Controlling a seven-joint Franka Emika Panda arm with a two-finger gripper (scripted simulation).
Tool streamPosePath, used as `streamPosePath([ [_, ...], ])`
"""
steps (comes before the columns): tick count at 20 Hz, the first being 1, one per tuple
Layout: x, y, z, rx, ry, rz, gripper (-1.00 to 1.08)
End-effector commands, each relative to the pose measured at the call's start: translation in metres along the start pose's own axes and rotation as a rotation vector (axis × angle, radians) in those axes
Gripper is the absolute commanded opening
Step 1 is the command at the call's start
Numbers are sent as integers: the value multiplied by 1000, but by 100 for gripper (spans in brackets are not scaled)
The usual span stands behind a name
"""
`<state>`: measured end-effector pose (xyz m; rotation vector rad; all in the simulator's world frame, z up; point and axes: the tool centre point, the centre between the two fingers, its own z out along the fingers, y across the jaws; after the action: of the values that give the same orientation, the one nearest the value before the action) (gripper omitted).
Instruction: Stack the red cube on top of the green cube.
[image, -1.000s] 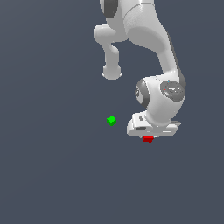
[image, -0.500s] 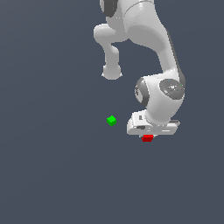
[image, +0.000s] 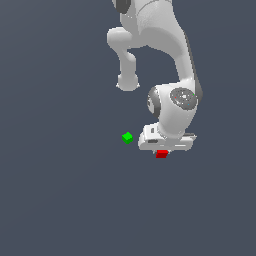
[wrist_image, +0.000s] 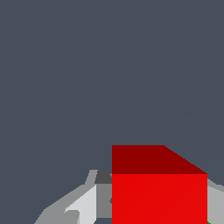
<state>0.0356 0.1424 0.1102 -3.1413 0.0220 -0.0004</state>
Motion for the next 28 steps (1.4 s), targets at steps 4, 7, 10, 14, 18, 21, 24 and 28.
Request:
streamPosePath([
  [4,-23,25,8,0,1,0,-100],
  [7,-38,43,14,0,0,1,-100],
  [10,-54,61,20,0,0,1,-100],
  [14,-77,86,29,0,0,1,-100],
  [18,-96,109,36,0,0,1,-100],
  [21,-108,123,41,0,0,1,-100],
  [24,-117,134,45,0,0,1,-100],
  [28,-125,144,48,0,0,1,-100],
])
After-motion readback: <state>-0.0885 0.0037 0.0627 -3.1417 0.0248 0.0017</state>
